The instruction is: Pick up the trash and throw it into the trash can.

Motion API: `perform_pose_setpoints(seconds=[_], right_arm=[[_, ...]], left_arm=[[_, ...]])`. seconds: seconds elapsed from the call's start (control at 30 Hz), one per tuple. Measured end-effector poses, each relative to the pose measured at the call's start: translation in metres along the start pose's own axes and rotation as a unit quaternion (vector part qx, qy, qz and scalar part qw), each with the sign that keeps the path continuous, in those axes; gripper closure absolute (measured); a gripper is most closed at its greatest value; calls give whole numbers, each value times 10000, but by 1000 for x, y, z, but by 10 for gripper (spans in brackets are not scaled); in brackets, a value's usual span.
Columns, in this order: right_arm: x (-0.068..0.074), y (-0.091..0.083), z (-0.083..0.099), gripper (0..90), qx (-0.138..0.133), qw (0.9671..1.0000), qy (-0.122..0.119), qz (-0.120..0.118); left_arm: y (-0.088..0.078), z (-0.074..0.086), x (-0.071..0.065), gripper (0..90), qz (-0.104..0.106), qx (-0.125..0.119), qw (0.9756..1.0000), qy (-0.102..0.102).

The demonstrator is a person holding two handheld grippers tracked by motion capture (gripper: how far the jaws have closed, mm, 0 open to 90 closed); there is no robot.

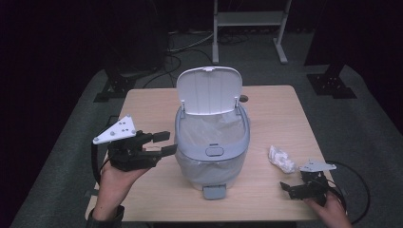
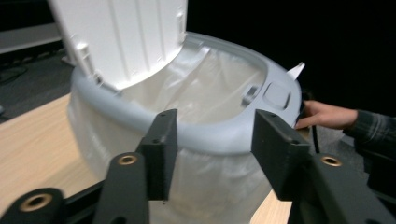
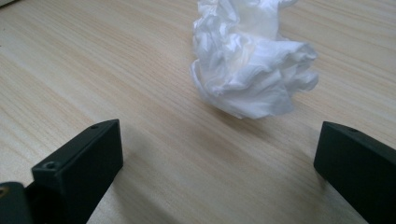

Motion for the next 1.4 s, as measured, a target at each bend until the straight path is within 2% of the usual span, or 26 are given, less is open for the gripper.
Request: perform_pose_setpoints(seconds=[0.07, 0.3, 0.33, 0.43, 0.47, 0.57, 0.63, 0.67, 0.93, 1.03, 1.2, 1.33, 1.4], right_arm=[[0, 0, 0, 2, -3, 10000, 0, 0], [0, 0, 0, 2, 0, 10000, -1, 0], [0, 0, 0, 2, 0, 10000, -2, 1], [0, 0, 0, 2, 0, 10000, -2, 0], [0, 0, 0, 2, -1, 10000, 0, 0], [0, 0, 0, 2, 2, 10000, -1, -1], [0, 0, 0, 2, -3, 10000, -2, 3], [0, 0, 0, 2, -3, 10000, -2, 3], [0, 0, 0, 2, -1, 10000, -3, 3], [0, 0, 0, 2, -1, 10000, -1, 2], [0, 0, 0, 2, 3, 10000, -2, 1], [0, 0, 0, 2, 3, 10000, -1, 0], [0, 0, 0, 2, 3, 10000, 0, 1]], left_arm=[[-2, 6, 3, 401, -53, 44, 10000, -32], [-8, 37, 12, 284, -302, 251, 9992, -86], [-9, 46, 15, 258, -336, 302, 9989, -124], [-9, 54, 18, 226, -401, 330, 9986, -120], [-9, 57, 19, 189, -429, 356, 9984, -122], [-8, 68, 20, 174, -492, 420, 9978, -109], [-6, 81, 23, 130, -642, 565, 9963, -79], [-6, 81, 23, 106, -642, 565, 9963, -79], [7, 114, 31, 71, -793, 785, 9937, -61], [16, 127, 35, 21, -838, 884, 9925, -43], [24, 141, 40, 12, -976, 853, 9916, 16], [27, 149, 41, 11, -1001, 874, 9911, 5], [30, 161, 44, 11, -1086, 909, 9899, 34]])
Point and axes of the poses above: each handheld gripper's, and its own axes: y roughly forward along the jaws, z roughly out of its underside, x roughly to its left, the point moved 10 cm from there along y, roughly forward along the jaws, and after that the axes turned 8 degrees about y, right-handed, at the moved point
